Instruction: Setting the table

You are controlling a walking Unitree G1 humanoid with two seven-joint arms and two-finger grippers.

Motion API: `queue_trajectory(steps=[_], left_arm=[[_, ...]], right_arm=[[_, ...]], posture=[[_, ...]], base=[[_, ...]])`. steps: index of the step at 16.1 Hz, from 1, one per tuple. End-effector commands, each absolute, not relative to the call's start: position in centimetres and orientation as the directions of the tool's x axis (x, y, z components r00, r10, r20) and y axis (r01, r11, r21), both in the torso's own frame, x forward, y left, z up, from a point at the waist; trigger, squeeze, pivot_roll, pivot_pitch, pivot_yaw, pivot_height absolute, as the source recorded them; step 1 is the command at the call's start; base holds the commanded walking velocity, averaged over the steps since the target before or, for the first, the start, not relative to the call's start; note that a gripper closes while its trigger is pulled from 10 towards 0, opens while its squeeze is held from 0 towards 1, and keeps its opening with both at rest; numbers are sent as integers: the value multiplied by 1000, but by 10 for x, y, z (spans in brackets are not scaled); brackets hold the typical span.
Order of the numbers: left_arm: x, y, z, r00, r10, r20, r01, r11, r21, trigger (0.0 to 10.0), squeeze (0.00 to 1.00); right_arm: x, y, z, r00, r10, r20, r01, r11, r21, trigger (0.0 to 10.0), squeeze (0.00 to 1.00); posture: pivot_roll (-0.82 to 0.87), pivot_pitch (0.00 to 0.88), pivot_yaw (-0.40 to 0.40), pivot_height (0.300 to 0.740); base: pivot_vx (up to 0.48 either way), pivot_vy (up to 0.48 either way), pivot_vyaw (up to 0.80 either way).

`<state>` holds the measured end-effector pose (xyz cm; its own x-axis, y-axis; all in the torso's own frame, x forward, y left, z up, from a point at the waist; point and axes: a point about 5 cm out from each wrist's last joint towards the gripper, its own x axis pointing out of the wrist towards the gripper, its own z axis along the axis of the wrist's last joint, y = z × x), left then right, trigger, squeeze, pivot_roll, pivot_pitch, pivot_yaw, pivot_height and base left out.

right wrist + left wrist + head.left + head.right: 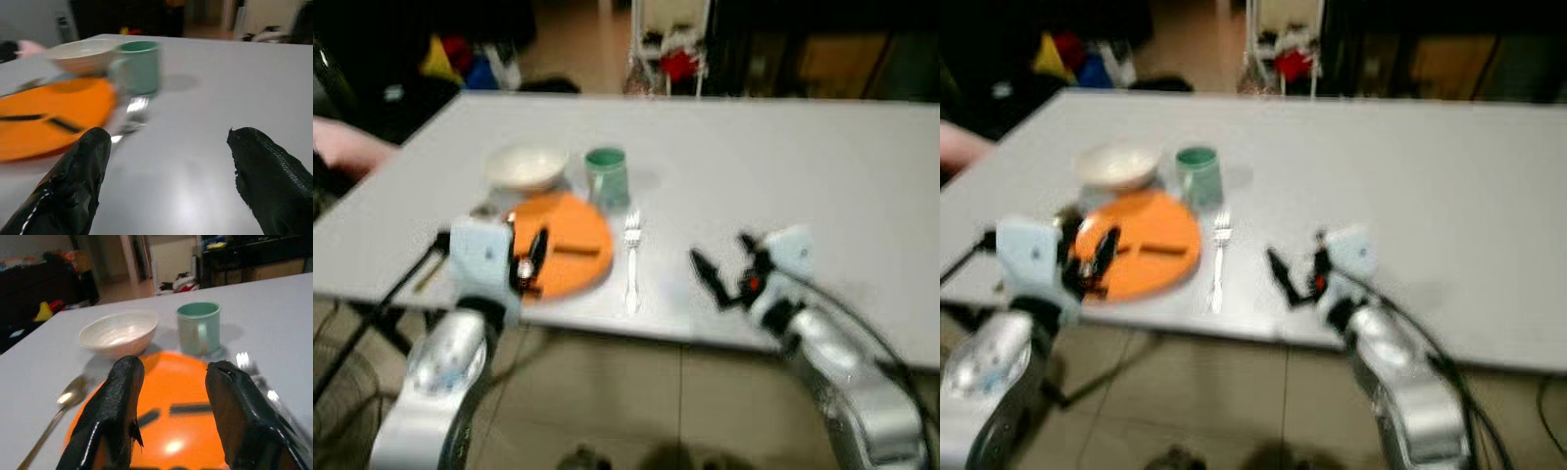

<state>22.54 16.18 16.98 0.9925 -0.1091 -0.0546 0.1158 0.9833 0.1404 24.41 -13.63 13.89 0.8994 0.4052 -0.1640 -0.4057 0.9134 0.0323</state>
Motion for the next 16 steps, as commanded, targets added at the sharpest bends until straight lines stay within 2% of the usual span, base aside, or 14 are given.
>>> queue_trajectory(steps=[1,7,9,11,13,16], left_arm=[[224,163,171,994,-97,-52,103,984,146,10000,0],[221,169,170,995,-73,-61,81,985,154,10000,0],[220,170,170,996,-70,-62,79,985,156,10000,0],[219,172,170,996,-60,-63,70,983,168,10000,0],[216,174,172,997,-59,-56,67,986,154,10000,0],[211,174,172,996,-63,-61,71,987,145,10000,0]], right_arm=[[247,-136,146,895,424,-138,-426,905,12,10000,0],[247,-133,143,888,437,-145,-438,899,27,10000,0],[246,-133,142,891,430,-145,-430,902,36,10000,0],[243,-136,139,905,398,-152,-386,917,100,10000,0],[241,-137,135,906,387,-168,-375,922,99,10000,0],[240,-137,135,909,383,-164,-371,923,98,10000,0]], posture=[[-84,0,105,740],[-69,0,93,740],[-71,0,95,740],[-71,0,95,740],[-68,0,94,740],[-63,0,90,740]], base=[[-262,0,800],[-268,0,800],[0,0,800],[0,0,0],[0,0,0],[0,314,0]])
